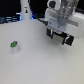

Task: Open the kcup holder, insert the kcup into the holder, and close the kcup holder

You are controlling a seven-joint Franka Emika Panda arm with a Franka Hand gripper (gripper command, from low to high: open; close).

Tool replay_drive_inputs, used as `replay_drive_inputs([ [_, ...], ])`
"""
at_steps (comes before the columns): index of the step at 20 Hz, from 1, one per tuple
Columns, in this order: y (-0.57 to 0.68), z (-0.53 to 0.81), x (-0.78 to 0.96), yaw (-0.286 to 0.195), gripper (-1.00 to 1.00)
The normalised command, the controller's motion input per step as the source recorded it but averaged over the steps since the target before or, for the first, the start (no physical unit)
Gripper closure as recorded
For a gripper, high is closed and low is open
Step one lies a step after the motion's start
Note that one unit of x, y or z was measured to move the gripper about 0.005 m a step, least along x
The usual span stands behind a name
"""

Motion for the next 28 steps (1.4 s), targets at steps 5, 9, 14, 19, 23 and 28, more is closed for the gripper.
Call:
replay_drive_inputs([
  [5,-0.35,0.13,0.63,-0.047,1.00],
  [9,-0.10,0.20,0.46,-0.074,-1.00],
  [14,-0.21,0.23,0.68,-0.081,-1.00],
  [19,-0.23,0.24,0.19,-0.109,-1.00],
  [23,-0.62,0.25,-0.04,-0.221,-1.00],
  [28,-0.59,0.23,-0.07,-0.231,-1.00],
])
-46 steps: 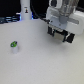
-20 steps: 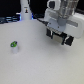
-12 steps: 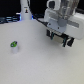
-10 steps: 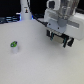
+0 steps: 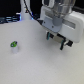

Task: Open the kcup holder, insert the kcup into the holder, and close the kcup holder

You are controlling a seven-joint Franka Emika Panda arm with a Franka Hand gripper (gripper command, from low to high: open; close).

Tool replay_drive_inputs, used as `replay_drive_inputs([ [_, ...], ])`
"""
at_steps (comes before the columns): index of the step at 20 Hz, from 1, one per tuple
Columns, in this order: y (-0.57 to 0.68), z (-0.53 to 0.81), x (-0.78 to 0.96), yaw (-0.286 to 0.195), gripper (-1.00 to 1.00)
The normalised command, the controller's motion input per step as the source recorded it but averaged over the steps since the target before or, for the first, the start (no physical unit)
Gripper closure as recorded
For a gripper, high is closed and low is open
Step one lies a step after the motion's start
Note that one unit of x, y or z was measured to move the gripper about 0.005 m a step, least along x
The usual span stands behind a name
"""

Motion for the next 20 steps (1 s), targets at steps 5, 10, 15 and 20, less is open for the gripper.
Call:
replay_drive_inputs([
  [5,-0.51,0.11,-0.21,-0.251,-1.00],
  [10,-0.49,0.03,-0.30,-0.257,-1.00],
  [15,-0.51,0.01,-0.32,-0.253,-1.00],
  [20,-0.52,0.01,-0.33,-0.250,-1.00],
])
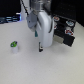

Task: Open the kcup holder, insert the kcup into the holder, and close the kcup holder

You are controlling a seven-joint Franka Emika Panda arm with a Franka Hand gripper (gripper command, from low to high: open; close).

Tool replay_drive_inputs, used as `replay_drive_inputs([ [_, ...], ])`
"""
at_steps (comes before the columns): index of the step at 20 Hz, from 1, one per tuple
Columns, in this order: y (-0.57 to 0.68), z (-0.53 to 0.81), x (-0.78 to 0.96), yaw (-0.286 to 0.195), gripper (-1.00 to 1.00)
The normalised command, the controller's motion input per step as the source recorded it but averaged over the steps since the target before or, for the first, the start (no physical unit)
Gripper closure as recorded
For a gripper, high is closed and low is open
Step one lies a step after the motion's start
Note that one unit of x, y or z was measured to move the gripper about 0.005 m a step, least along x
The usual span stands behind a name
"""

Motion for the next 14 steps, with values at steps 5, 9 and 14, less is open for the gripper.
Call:
replay_drive_inputs([
  [5,-0.54,0.00,-0.35,-0.247,-1.00],
  [9,-0.54,-0.02,-0.34,-0.245,-1.00],
  [14,-0.54,-0.05,-0.37,-0.244,-1.00],
])
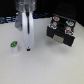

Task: Open the kcup holder, insert the kcup into the holder, and close the kcup holder

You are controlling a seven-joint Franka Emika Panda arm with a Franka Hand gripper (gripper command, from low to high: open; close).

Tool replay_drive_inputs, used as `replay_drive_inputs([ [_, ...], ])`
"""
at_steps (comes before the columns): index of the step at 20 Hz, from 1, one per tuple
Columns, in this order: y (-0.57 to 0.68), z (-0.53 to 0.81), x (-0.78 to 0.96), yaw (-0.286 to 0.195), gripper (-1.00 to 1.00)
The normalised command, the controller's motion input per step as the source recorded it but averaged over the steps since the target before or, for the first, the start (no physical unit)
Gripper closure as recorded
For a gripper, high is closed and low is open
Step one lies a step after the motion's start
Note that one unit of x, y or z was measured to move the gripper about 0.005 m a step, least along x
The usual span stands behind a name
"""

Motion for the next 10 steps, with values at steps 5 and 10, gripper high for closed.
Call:
replay_drive_inputs([
  [5,-0.54,-0.21,-0.44,-0.237,-1.00],
  [10,-0.53,-0.36,-0.47,-0.244,-1.00],
])
